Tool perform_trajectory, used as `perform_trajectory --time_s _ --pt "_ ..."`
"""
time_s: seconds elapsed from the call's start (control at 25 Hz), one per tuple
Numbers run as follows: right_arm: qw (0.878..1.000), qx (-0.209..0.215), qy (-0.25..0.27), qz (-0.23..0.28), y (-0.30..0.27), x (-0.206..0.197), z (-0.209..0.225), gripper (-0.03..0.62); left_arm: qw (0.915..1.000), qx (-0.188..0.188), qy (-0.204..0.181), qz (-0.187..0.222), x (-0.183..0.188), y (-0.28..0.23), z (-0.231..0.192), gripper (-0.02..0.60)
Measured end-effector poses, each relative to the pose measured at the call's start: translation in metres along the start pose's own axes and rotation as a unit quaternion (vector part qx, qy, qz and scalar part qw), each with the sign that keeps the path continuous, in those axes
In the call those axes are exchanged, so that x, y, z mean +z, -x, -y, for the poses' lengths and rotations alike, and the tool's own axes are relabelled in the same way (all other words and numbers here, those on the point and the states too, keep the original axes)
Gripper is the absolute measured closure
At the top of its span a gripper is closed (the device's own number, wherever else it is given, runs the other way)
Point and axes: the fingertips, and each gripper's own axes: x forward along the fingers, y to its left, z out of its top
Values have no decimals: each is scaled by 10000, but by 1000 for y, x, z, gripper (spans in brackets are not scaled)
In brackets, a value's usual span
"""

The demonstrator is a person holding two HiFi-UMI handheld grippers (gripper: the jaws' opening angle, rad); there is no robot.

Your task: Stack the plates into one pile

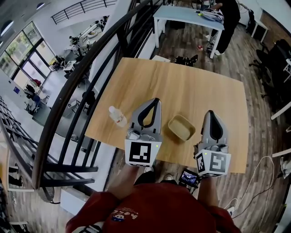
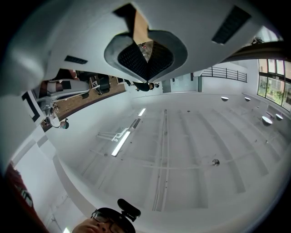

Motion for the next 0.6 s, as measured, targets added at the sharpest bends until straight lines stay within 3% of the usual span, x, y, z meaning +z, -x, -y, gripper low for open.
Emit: perform_trajectory --time_s 0.4,0.6 --pt "9986 366 -150 -351 -32 -25 -29 585 9992 261 -79 -304 -21 0 -37 575" --pt "9948 662 -350 -695 -47 -57 -59 585 9966 492 16 -663 -52 16 -65 575"
